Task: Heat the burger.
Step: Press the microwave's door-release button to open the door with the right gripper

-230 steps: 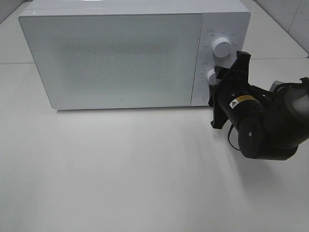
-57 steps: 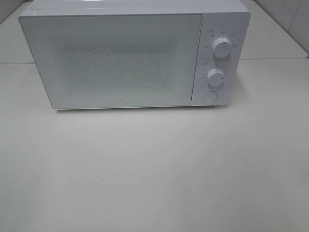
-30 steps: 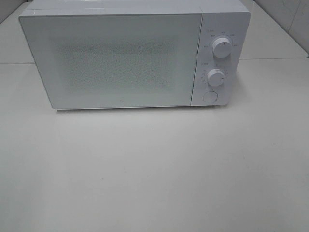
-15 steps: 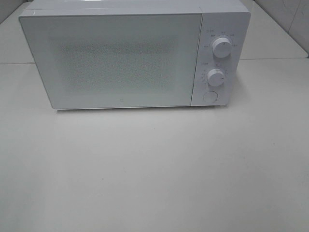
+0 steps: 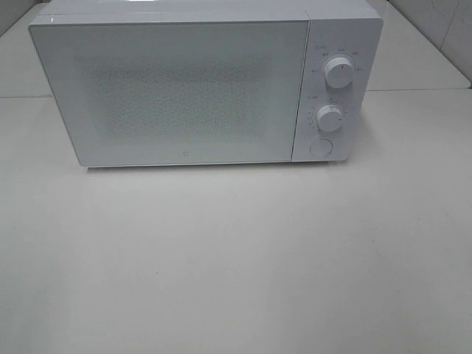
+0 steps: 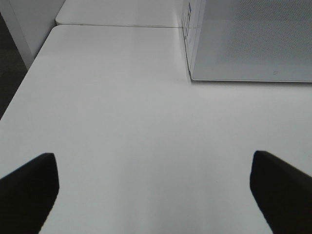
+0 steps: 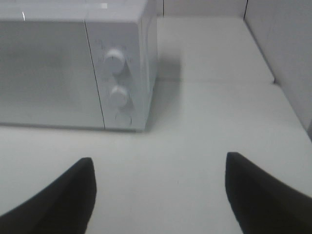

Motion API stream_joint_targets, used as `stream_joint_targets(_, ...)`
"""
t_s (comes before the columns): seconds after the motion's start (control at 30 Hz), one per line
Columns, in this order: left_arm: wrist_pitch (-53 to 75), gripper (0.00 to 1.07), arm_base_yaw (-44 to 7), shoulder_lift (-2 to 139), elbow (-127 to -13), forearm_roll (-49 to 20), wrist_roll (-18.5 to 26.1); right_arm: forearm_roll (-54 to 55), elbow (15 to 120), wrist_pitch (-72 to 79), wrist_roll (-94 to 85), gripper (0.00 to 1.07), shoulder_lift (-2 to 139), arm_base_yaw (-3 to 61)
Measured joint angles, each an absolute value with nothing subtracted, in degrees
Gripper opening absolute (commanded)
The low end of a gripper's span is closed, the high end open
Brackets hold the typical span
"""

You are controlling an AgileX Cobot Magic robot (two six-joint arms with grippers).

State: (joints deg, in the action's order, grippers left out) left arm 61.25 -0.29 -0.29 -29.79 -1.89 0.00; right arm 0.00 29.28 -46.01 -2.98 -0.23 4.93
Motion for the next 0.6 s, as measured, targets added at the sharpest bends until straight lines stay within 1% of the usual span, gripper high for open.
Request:
stream_joint_targets(0.07,61.25,1.01,-0.29,-0.29,-29.79,-1.89,0.0,0.0,28.99,-38.39,-2.98,0.61,-0.17,4.93)
stream_joint_targets(0.1,61.25,1.01,-0.29,-0.29,-29.79,-1.89,0.0,0.0,28.99,-38.39,-2.98,0.61,-0.17,4.93)
stream_joint_targets(0.13,61.25,1.01,-0.29,-0.29,-29.79,-1.89,0.0,0.0,27.96,-33.0,-2.98,0.51,0.52,4.93)
stream_joint_targets(0.17,61.25,1.01,-0.29,-0.29,-29.79,-1.89,0.0,0.0,27.16,-30.54,-2.98,0.46,1.2,4.93)
stream_joint_targets(0.2,61.25,1.01,-0.29,-0.29,-29.79,-1.89,0.0,0.0,27.16,-30.54,-2.98,0.46,1.2,4.93)
stream_joint_targets(0.27,61.25,1.01,-0.29,-0.29,-29.79,-1.89,0.0,0.0,23.26,-22.46,-2.98,0.21,4.76,4.93)
stream_joint_targets(0.3,61.25,1.01,-0.29,-0.29,-29.79,-1.89,0.0,0.0,23.26,-22.46,-2.98,0.21,4.76,4.93)
stream_joint_targets(0.37,61.25,1.01,-0.29,-0.29,-29.79,-1.89,0.0,0.29,20.23,-16.27,-2.98,0.07,7.62,4.93)
stream_joint_targets(0.4,61.25,1.01,-0.29,-0.29,-29.79,-1.89,0.0,0.29,20.23,-16.27,-2.98,0.07,7.62,4.93)
stream_joint_targets(0.43,61.25,1.01,-0.29,-0.29,-29.79,-1.89,0.0,0.4,19.25,-13.98,-2.98,0.0,8.71,4.93)
stream_joint_targets(0.47,61.25,1.01,-0.29,-0.29,-29.79,-1.89,0.0,0.4,17.59,-9.63,-2.98,0.0,10.94,4.93)
stream_joint_targets(0.5,61.25,1.01,-0.29,-0.29,-29.79,-1.89,0.0,0.4,17.59,-9.63,-2.98,0.0,10.94,4.93)
stream_joint_targets(0.57,61.25,1.01,-0.29,-0.29,-29.79,-1.89,0.0,0.57,15.36,-3.09,-2.98,0.0,14.38,4.93)
stream_joint_targets(0.6,61.25,1.01,-0.29,-0.29,-29.79,-1.89,0.0,0.57,15.36,-3.09,-2.98,0.0,14.38,4.93)
